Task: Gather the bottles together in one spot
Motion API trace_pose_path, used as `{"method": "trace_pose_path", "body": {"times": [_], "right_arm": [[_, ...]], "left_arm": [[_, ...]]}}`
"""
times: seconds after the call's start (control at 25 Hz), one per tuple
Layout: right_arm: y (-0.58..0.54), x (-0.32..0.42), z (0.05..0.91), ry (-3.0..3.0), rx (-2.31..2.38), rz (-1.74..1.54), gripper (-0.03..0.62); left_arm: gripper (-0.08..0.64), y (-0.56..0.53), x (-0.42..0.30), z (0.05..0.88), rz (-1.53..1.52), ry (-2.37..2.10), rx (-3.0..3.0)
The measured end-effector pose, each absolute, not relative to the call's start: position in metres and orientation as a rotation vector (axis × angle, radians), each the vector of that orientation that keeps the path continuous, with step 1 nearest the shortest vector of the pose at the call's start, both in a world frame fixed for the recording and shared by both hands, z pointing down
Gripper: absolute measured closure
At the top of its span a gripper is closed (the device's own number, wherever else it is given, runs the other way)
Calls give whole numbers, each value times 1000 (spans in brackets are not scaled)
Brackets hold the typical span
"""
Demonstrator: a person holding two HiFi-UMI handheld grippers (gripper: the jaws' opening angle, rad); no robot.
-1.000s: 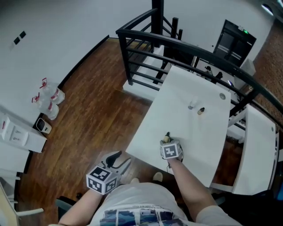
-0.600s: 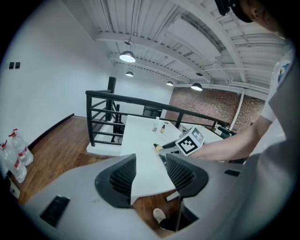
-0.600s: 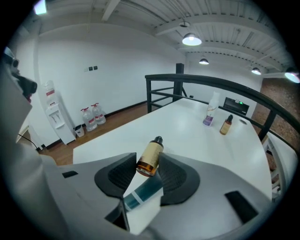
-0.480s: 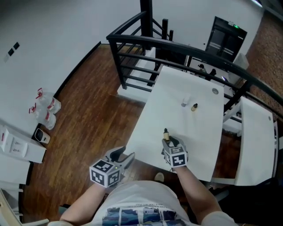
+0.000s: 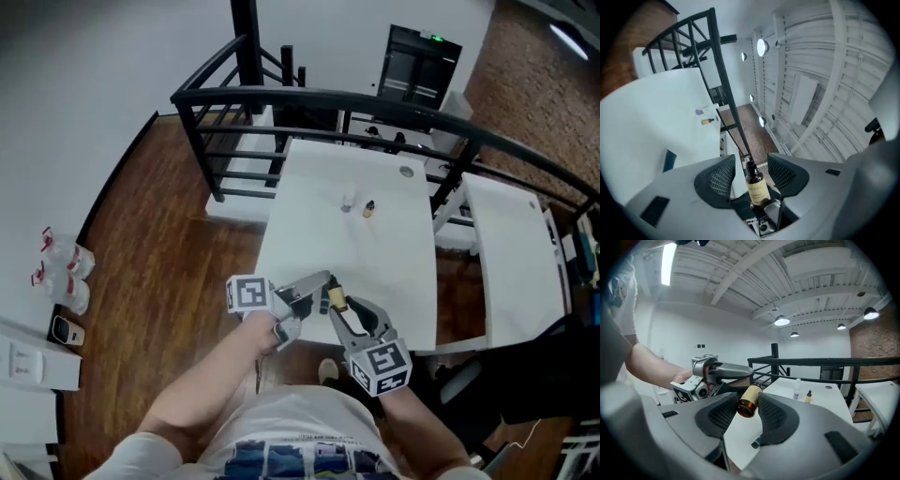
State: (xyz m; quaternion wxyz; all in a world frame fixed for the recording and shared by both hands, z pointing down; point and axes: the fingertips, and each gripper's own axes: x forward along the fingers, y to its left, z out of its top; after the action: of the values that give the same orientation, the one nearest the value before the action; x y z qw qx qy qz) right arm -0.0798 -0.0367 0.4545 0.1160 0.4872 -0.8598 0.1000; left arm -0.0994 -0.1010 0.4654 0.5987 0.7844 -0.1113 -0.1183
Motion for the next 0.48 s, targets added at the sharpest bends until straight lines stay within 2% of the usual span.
{"method": "trace_pose_path", "body": {"times": [0.12, 0.16, 0.2, 0.48], "right_arm": [[-19, -80, 457, -2486, 1467, 259, 431], [-13, -80, 459, -2469, 1478, 256, 433], [-6, -80, 461, -2451, 1488, 254, 433], [28, -69, 470, -2367, 1510, 197, 433]], "left_arm": [[385, -81, -77, 458, -215, -130, 1859], [466, -75, -76, 460, -202, -117, 1858], [494, -68, -75, 463, -191, -113, 1854], [495, -32, -63, 466, -67, -81, 1918]]}}
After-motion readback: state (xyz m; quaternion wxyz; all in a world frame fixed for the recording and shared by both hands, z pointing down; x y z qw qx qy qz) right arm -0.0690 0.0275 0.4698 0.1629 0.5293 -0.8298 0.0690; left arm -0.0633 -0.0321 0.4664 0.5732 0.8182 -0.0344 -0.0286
